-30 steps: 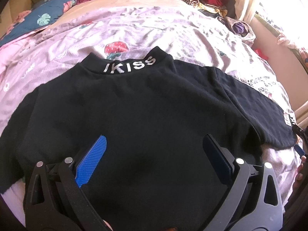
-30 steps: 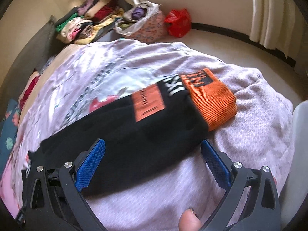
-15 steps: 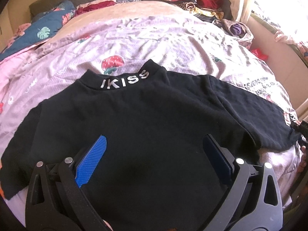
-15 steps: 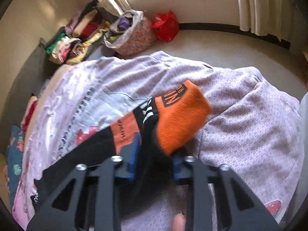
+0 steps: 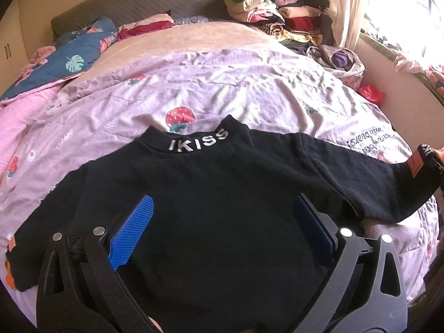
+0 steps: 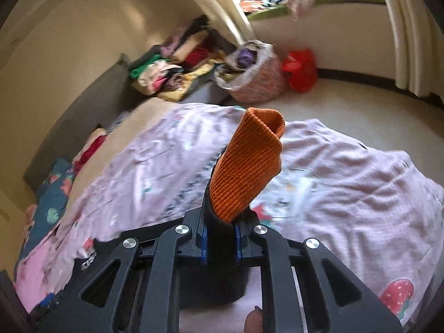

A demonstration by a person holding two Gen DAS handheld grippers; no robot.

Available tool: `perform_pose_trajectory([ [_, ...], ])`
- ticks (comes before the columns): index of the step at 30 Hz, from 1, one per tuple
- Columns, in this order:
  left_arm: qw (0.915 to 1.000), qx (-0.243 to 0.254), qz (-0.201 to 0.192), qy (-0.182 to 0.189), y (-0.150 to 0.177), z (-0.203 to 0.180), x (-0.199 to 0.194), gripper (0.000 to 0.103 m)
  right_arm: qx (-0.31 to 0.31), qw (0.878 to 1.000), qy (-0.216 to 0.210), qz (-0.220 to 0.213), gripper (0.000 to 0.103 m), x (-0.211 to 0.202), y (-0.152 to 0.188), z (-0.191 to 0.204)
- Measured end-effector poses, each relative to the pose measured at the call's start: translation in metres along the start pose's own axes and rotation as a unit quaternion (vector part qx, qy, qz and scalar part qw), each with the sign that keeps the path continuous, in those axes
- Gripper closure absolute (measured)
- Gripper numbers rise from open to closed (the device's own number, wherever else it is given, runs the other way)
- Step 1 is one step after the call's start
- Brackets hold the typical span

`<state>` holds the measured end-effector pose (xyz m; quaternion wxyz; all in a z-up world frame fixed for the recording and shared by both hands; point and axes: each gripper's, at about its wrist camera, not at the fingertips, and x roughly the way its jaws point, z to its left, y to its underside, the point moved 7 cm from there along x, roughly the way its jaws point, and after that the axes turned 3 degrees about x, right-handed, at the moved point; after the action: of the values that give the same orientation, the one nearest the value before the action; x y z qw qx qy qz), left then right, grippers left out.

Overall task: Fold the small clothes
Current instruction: 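Lift the cuff with the right gripper and lay the sleeve across the shirt body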

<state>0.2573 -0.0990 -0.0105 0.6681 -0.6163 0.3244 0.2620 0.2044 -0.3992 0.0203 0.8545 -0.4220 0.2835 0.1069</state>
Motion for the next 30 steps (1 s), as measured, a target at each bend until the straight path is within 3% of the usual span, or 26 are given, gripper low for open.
perform_pose_trajectory([
  [11,0.9993,-0.005,-0.029,-0.024,-0.005,0.025,-0.021,0.009,-0.080,0.995,-0.056,0.007,0.091,-0.019,0.021,0.079],
  [20,0.9988,-0.026,-0.032,-0.025,-0.003,0.051,-0.027,0.009,-0.150,0.984,-0.092,0.029,0.091,-0.022,0.056,0.147],
  [25,0.9964,-0.082,-0.010,0.020,0.003,0.077,-0.023,0.009,-0.187,0.975,-0.114,0.044,0.091,-0.022,0.083,0.185],
  [30,0.9811,-0.158,0.001,0.112,0.009,0.103,-0.019,0.009,-0.224,0.964,-0.131,0.057,0.091,-0.020,0.113,0.220],
])
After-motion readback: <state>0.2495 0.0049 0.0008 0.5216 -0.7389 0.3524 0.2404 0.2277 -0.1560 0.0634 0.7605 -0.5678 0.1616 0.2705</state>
